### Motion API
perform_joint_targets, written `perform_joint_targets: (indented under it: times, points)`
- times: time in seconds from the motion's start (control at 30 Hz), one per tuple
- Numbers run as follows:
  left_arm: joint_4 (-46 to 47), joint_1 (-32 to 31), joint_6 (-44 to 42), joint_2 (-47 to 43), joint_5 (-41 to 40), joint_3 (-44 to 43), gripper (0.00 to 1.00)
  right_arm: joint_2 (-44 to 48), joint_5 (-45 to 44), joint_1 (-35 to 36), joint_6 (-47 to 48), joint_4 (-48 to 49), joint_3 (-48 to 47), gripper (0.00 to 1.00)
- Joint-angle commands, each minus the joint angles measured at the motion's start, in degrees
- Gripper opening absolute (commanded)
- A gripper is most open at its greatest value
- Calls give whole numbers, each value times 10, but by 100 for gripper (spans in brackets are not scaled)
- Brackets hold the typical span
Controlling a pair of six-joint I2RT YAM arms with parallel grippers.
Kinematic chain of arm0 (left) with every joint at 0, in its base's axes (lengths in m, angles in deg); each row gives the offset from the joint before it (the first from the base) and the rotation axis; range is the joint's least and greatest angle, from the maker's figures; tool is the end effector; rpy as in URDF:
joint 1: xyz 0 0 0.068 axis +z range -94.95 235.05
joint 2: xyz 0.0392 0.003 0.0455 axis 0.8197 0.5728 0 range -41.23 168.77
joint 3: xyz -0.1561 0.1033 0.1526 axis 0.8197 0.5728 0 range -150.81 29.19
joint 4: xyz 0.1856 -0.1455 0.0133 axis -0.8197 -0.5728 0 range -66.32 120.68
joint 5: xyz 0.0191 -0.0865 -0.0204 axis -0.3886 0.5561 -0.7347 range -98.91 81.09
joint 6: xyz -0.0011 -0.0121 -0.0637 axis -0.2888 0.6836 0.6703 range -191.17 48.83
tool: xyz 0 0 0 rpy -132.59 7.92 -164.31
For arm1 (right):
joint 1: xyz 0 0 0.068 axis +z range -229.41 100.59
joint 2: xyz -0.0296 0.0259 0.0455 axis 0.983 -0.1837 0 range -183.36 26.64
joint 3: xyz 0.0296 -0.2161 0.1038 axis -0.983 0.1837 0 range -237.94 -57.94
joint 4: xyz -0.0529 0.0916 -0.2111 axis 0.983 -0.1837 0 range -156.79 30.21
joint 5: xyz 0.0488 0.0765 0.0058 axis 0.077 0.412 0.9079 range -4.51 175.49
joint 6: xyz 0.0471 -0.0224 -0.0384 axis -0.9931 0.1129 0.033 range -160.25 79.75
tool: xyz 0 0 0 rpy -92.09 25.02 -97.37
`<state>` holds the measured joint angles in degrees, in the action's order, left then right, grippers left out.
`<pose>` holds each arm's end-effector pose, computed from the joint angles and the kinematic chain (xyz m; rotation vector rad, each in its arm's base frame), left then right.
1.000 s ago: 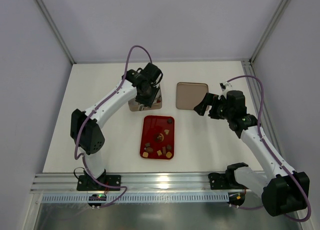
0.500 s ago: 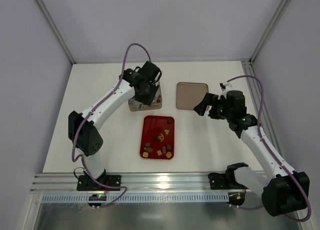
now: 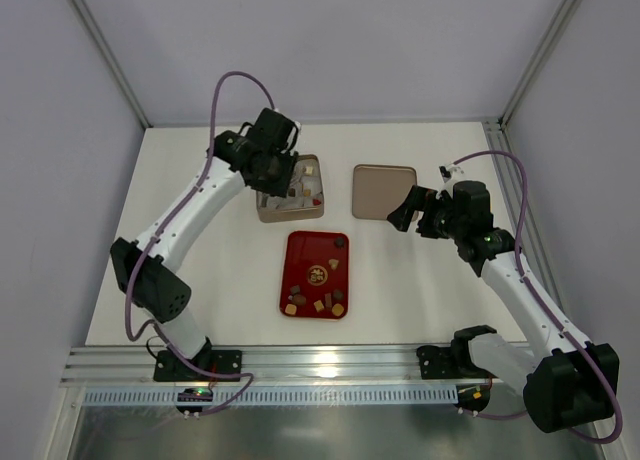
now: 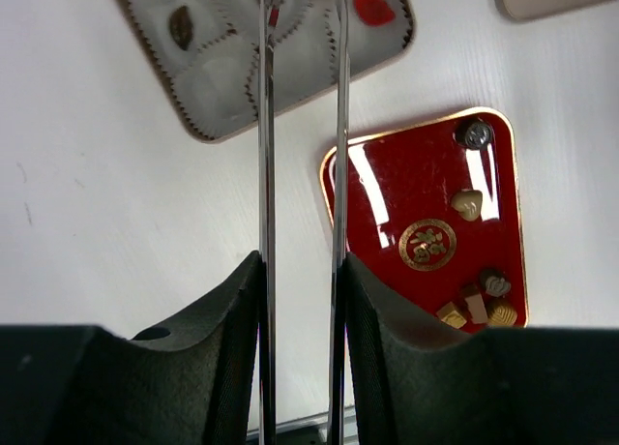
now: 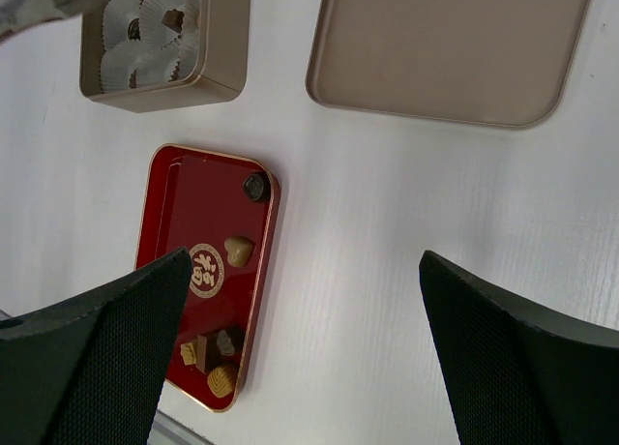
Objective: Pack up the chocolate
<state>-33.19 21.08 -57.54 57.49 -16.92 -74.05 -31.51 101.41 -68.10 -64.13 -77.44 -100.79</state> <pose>0.2783 -0.1791 0.3126 0.4093 2.5628 -0.1206 0.2195 0.0580 0.2440 0.0740 2.1919 0.6510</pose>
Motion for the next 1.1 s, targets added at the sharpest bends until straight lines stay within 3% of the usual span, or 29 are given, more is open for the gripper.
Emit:
perform_joint_targets:
  times: [0.0,0.1,0.27,0.47,0.7,1.07]
  points:
    - [35,57,32,-70,-34,1,37,2,12,4,4,19,-14,100]
    - [55,101,61,-94,-55,33,39,1,18,4,2,21,-15,100]
    - [140,224,97,-107,-43,127,39,-11,31,4,-2,19,-24,100]
    - [225,307,117,-43,-38,158,38,-21,36,4,-6,18,-26,100]
    - [281,338,126,31,-21,168,39,-26,34,3,-6,17,-26,100]
    - [298,370,127,119,0,192,52,-32,35,4,-6,27,-2,100]
